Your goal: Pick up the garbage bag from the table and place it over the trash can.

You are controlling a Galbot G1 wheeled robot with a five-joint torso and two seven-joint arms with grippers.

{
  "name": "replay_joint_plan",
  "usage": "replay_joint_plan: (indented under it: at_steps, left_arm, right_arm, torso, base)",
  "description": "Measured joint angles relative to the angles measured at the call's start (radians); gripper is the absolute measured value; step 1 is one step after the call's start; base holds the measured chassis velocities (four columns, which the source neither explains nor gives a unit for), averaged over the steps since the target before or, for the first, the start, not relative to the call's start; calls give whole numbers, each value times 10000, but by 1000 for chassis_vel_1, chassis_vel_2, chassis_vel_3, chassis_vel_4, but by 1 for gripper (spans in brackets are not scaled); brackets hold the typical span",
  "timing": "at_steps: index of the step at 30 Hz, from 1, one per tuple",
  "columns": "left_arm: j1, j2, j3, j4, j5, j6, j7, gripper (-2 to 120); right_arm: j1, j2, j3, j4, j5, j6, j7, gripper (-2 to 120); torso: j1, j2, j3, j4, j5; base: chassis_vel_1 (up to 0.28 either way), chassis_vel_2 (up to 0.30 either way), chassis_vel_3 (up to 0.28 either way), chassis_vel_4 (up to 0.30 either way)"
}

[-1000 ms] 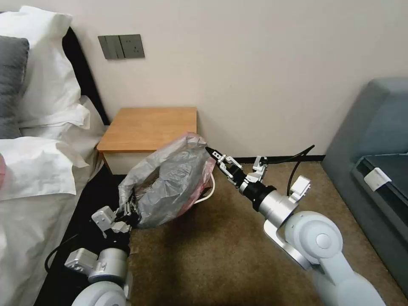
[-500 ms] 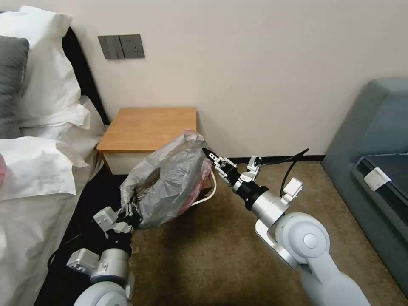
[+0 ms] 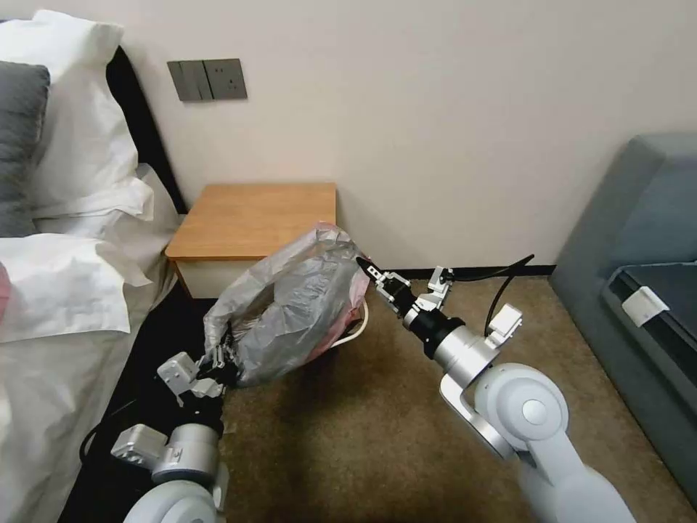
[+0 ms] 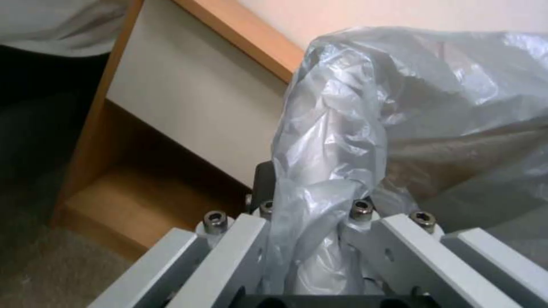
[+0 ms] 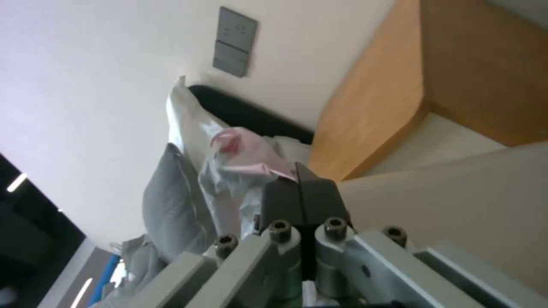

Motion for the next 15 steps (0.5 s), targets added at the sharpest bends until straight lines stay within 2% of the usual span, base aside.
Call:
replay_joint_plan:
  at_steps: [15]
  left_arm:
    - [-47,23,-53,-124,-414,133,-184,5]
  right_arm:
    - [-1166,-608,754,332,218,-801,-246,0]
  torso:
    - [0,-1,0,0,-1]
  base:
    - [0,0,0,0]
